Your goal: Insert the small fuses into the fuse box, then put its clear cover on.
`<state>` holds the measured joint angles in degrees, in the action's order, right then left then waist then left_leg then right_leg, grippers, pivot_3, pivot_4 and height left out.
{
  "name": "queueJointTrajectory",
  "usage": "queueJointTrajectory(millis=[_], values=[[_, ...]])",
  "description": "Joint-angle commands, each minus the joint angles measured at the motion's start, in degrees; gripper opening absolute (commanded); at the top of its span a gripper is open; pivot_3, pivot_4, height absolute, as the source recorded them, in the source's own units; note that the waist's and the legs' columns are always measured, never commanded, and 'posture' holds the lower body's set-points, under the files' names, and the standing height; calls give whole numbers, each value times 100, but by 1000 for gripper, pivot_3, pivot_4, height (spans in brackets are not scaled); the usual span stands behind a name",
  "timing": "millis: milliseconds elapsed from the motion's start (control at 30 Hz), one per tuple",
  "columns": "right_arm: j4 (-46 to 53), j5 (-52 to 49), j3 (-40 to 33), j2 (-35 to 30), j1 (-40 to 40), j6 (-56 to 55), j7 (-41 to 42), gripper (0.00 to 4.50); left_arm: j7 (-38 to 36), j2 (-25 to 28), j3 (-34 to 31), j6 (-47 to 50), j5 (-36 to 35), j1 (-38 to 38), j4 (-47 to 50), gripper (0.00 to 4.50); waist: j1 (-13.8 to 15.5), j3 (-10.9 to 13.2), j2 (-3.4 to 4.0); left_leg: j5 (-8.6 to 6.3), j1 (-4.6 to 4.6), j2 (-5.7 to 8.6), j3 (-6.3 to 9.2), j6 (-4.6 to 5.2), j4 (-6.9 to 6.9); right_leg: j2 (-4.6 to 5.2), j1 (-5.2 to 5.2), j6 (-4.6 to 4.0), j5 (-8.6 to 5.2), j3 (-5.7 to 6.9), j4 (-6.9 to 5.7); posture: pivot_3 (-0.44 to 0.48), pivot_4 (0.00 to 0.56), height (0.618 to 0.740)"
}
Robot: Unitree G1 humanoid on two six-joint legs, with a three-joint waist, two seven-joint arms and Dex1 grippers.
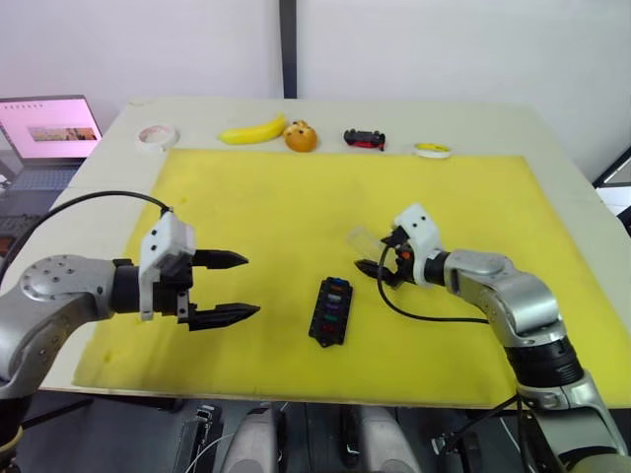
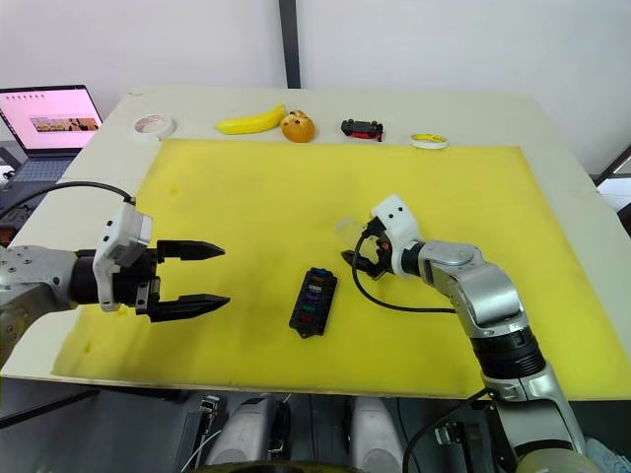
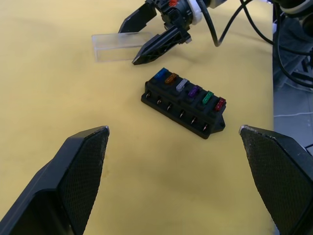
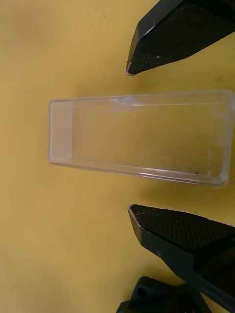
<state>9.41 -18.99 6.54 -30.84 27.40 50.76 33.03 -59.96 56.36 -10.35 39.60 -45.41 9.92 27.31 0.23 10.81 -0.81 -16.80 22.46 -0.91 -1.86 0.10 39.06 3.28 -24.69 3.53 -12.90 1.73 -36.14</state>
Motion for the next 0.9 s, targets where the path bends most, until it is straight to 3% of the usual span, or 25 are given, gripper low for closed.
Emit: queueJointTrajectory(millis=[33, 67, 167, 300, 533, 667, 900], values=[[-36, 70, -8, 64, 80, -165, 16, 4466, -28, 77, -184, -94, 39, 47, 156, 4500, 2, 0, 0, 0, 0, 0, 0, 0, 0, 0, 0, 0, 0, 0, 0, 0, 150, 737], [-58, 78, -18, 79, 88, -174, 15, 4466, -27, 77, -183, -100, 46, 46, 154, 4500, 2, 0, 0, 0, 0, 0, 0, 0, 0, 0, 0, 0, 0, 0, 0, 0, 150, 737], [-86, 97, -34, 97, 89, -186, 24, 3601, -24, 72, -177, -108, 67, 53, 153, 4500, 1, 0, 0, 0, 0, 0, 0, 0, 0, 0, 0, 0, 0, 0, 0, 0, 150, 737], [-96, 116, -32, 105, 100, -197, 27, 1690, -33, 69, -166, -117, 101, 50, 154, 4500, -5, 0, 0, 0, 0, 0, 1, 0, 0, 0, 0, 0, 0, 0, 0, 0, 150, 737], [487, -108, -267, -243, 230, 6, 281, 1734, 199, -118, -80, 47, -68, -393, 702, 4500, -2, 1, 2, 0, 1, 0, 0, 0, -2, 2, -1, 0, 0, 0, 1, 0, 150, 737], [875, -391, -569, -632, 385, 289, 511, 1734, 1340, -820, 289, 386, -249, -831, 1602, 4500, 14, 2, 2, 0, 3, 2, -1, 1, -1, 15, -1, 1, 0, -2, 1, 0, 150, 737], [1062, -696, -714, -934, 649, 581, 739, 1734, 3320, -1970, 1351, 713, 396, -1528, 2561, 4500, 35, -1, 4, 0, -1, 4, 6, 1, 1, 14, 4, 1, 1, -4, 0, 0, 150, 737]])
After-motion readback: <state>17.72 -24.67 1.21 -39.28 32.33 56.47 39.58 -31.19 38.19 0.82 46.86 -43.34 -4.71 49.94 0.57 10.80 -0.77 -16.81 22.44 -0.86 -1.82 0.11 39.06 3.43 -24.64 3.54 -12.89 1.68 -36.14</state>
